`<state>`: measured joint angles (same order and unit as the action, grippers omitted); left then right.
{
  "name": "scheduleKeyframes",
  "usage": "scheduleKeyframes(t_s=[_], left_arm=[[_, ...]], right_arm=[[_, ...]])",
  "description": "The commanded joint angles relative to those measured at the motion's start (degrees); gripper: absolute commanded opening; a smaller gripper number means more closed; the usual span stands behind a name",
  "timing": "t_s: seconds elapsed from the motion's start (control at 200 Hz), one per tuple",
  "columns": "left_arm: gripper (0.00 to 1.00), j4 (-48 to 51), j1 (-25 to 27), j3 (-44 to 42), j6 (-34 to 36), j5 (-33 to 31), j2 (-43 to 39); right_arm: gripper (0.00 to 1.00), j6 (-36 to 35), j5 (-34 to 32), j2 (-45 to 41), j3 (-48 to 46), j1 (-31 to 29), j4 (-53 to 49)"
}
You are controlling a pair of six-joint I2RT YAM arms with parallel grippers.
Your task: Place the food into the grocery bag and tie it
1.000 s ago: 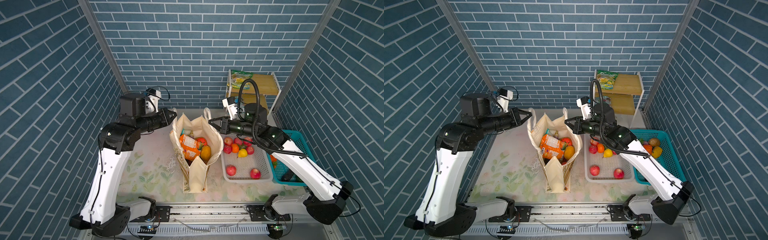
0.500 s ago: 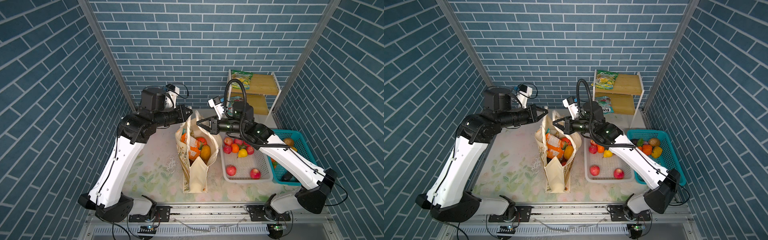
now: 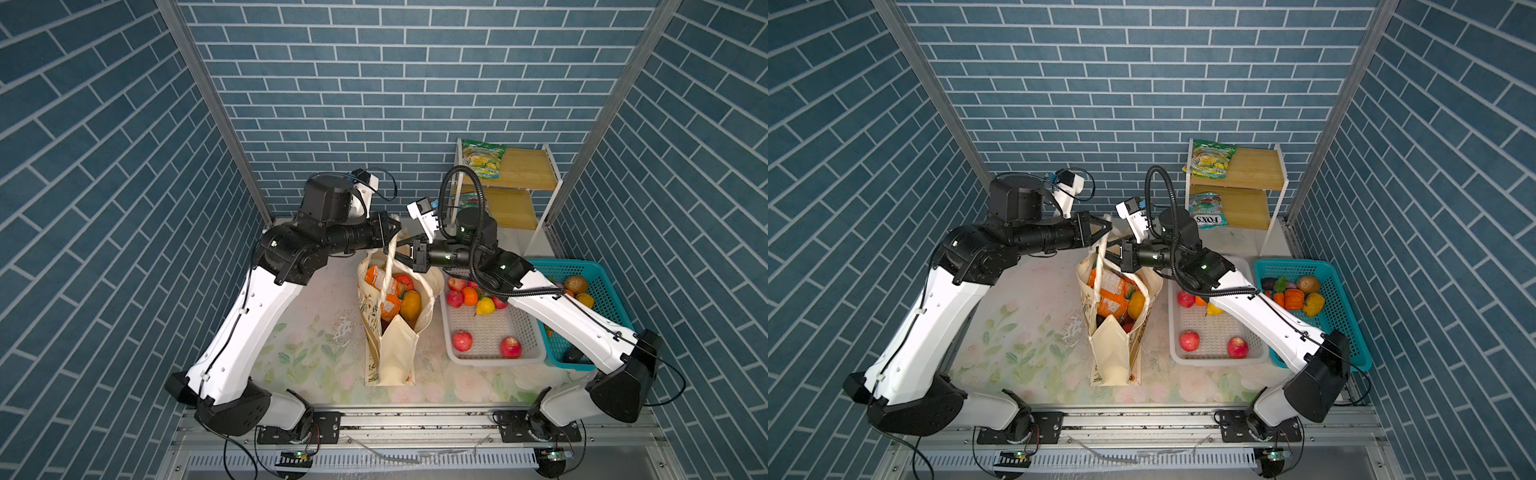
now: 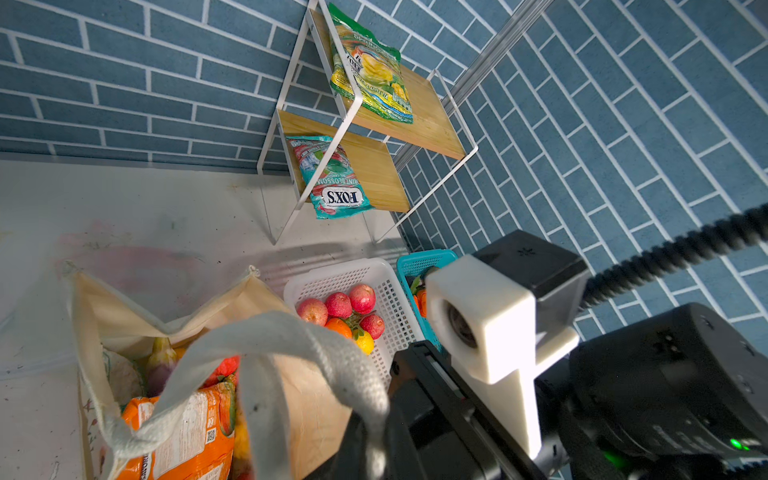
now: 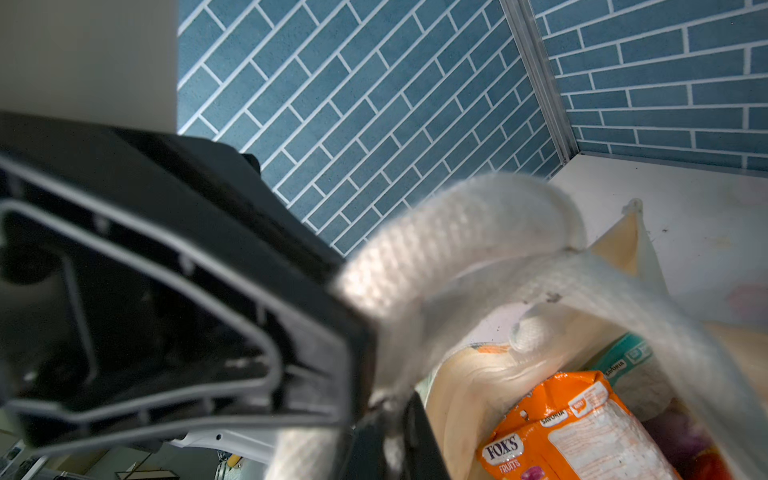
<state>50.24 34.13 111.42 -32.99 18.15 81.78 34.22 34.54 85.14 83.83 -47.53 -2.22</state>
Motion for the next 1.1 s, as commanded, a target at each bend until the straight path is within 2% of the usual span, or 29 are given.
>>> scheduleKeyframes(t_s=[0.0, 0.51, 0.73, 0.825, 0.945, 1.015, 1.095], left_arm=[[0.00, -3.4, 2.0, 1.5, 0.7, 0.8, -0.4], [0.00, -2.4, 3.7, -3.6, -0.2, -0.2, -5.6], [0.04, -2.2, 4.6, -5.5, -0.1, 0.2, -6.2], [0.11, -1.7, 4.7, -5.5, 0.3, 0.0, -6.7], [0.30, -1.1, 4.7, -6.1, 0.7, -1.0, -8.0], [0.45, -0.6, 4.7, -6.4, 1.0, -1.8, -8.8], [0.54, -0.1, 4.7, -6.6, 1.3, -2.6, -9.5]], right_arm=[[0.00, 0.5, 0.6, 0.3, -0.1, -0.4, 6.0], [0.00, 3.3, -5.3, 0.7, -0.4, 2.8, 16.3], [0.00, 5.1, -5.9, 1.8, -0.5, 3.3, 19.6], [0.00, 5.4, -6.2, 1.6, -1.0, 3.4, 20.6], [0.00, 5.3, -6.6, 1.2, -1.5, 3.4, 21.0], [0.00, 5.2, -6.7, 1.0, -1.8, 3.6, 21.2], [0.00, 5.2, -6.8, 1.0, -2.0, 3.6, 21.5]])
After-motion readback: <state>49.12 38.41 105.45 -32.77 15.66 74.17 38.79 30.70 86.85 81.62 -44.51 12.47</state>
